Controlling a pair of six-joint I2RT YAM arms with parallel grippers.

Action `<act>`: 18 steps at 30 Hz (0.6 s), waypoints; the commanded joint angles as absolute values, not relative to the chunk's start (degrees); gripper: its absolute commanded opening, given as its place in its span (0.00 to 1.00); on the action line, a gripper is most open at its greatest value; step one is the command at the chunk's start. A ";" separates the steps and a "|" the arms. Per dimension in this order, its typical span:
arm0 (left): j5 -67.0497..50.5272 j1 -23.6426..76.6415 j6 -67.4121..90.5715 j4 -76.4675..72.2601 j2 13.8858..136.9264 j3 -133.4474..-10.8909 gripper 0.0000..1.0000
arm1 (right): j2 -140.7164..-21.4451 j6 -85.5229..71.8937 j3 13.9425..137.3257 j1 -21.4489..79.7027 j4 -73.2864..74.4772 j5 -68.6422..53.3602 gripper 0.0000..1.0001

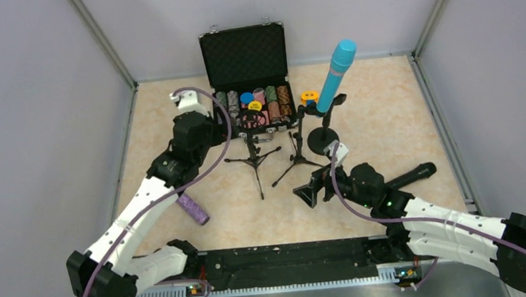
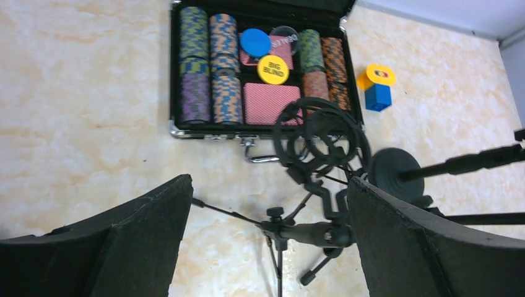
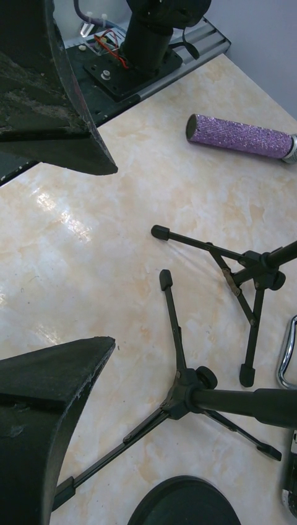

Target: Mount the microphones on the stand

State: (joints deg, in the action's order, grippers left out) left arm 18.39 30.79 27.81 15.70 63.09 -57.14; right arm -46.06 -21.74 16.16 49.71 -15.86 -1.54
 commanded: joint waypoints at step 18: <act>32.89 25.02 46.83 40.05 49.47 -45.34 0.97 | -49.57 -22.00 16.15 49.20 -20.96 -3.26 0.99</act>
State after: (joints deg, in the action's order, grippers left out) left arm 27.05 25.26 40.18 34.74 49.76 -48.01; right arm -48.95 -21.71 16.12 49.71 -17.76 -2.17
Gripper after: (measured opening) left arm 0.964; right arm 0.988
